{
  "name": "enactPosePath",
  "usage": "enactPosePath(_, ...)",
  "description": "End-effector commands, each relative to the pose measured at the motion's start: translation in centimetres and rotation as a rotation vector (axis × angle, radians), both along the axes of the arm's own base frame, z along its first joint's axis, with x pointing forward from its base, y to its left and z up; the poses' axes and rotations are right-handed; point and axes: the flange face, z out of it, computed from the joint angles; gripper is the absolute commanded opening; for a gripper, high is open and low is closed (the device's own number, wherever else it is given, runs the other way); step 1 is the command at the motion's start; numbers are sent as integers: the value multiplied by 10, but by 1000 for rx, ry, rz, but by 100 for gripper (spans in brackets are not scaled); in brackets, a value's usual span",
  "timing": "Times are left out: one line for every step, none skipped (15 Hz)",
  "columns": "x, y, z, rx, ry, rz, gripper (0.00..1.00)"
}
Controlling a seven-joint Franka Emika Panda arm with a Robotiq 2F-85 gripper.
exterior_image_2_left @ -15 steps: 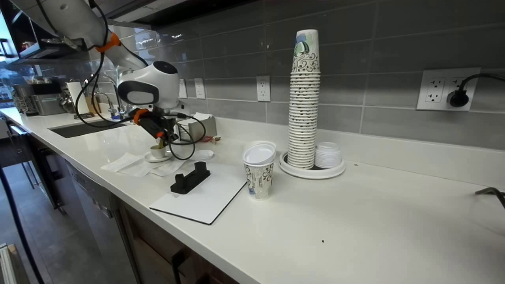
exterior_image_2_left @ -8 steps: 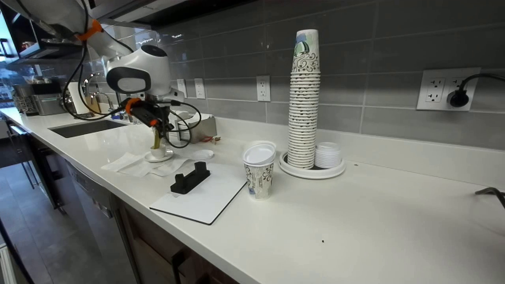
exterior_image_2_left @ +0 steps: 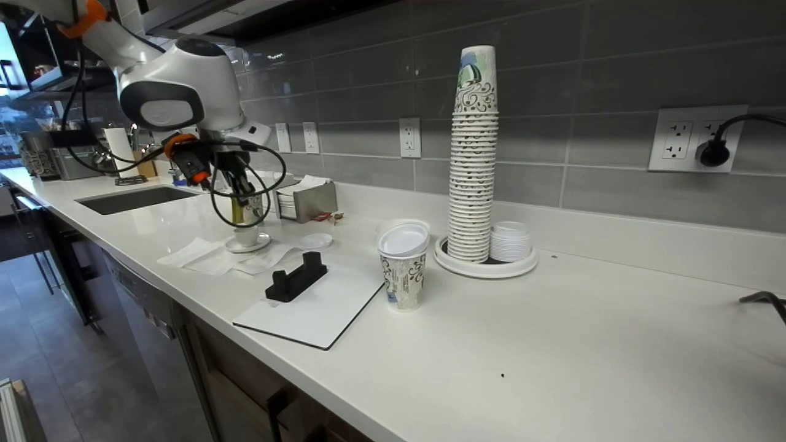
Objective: Remove the yellow packet from the cup
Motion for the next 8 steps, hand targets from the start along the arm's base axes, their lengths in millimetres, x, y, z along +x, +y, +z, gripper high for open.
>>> enactPosePath(-18,-14,-16,27,74,-147,0)
enactPosePath(-19,-16,-21,24,85,-177,27)
enactPosePath(-18,-19,-26,23,90,-206,20)
enactPosePath(-16,-22,-29,24,88,-242,34)
enactPosePath(-15,-25,-30,23,85,-283,40)
enactPosePath(-15,-27,-31,17,77,-324,46)
enactPosePath(-17,-30,-31,9,78,-370,54)
enactPosePath(-19,-32,-29,4,74,-392,61)
